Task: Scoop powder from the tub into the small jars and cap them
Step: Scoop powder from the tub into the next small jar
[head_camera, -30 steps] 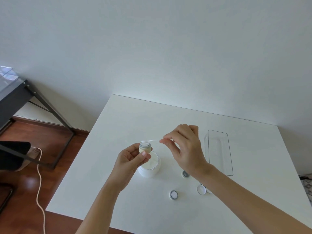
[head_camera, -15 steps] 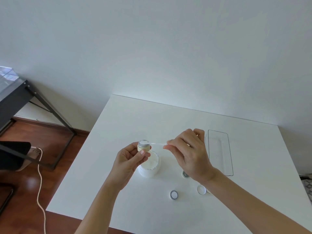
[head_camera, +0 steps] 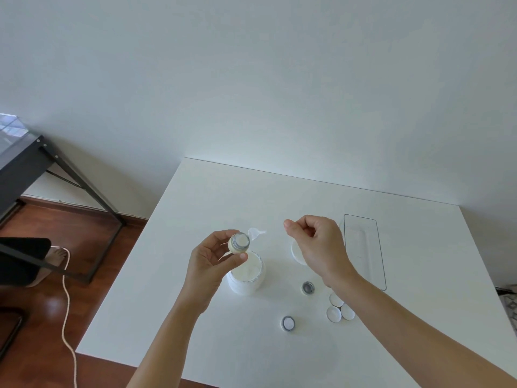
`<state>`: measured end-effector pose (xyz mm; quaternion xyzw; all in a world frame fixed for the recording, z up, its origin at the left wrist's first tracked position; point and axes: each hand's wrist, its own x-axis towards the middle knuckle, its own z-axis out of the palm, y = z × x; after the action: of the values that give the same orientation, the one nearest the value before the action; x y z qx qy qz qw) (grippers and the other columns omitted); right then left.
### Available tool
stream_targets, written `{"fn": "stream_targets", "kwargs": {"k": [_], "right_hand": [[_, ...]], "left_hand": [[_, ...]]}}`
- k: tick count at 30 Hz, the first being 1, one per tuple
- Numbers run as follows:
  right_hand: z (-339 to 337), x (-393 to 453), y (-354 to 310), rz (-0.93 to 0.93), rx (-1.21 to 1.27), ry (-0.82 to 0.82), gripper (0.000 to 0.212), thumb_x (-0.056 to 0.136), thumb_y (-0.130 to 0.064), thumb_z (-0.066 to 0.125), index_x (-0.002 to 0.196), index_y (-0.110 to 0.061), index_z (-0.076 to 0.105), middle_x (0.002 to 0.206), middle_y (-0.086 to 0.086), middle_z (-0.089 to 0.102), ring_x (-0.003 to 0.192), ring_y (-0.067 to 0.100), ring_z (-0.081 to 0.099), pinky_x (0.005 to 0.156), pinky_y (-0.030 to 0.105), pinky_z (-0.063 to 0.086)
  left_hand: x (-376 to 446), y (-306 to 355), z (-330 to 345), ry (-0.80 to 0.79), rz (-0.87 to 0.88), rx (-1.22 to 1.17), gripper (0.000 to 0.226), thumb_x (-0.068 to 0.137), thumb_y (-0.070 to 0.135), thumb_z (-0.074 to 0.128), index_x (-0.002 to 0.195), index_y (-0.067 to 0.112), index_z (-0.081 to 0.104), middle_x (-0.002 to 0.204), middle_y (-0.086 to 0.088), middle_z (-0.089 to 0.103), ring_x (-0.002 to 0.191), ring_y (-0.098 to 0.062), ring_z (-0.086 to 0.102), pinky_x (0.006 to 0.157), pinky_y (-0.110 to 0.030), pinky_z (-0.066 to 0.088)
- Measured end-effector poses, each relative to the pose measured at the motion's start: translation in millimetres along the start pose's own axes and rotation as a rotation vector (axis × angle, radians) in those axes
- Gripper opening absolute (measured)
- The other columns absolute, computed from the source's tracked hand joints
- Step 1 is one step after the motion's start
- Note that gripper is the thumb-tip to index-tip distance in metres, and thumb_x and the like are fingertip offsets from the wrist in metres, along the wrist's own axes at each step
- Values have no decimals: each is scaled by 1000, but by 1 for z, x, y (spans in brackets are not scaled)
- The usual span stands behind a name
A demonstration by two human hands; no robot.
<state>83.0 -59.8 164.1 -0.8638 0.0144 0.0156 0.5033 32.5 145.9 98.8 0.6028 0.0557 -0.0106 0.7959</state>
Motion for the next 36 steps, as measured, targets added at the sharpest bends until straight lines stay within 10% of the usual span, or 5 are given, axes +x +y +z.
{"fn": "stream_targets", "kwargs": {"k": [16,36], "right_hand": [[2,5,4,33,22,-44,34,88,-27,66,66,-1,63,37,-12,32,38,6,30,42,10,27],[0,6,-1,23,46,-116,34,88,-30,66,62,-9,61,40,-12,33,39,6,29,43,13,28]], "left_hand": [[2,-1,-1,-66,-51,-66,37,73,17,83,105,16,67,111,-13,74,107,-33,70,88,-30,56],[2,2,3,-210,-173,-161,43,94,39,55,115,6,72,99,-9,70,79,-15,62,85,-29,54]]}}
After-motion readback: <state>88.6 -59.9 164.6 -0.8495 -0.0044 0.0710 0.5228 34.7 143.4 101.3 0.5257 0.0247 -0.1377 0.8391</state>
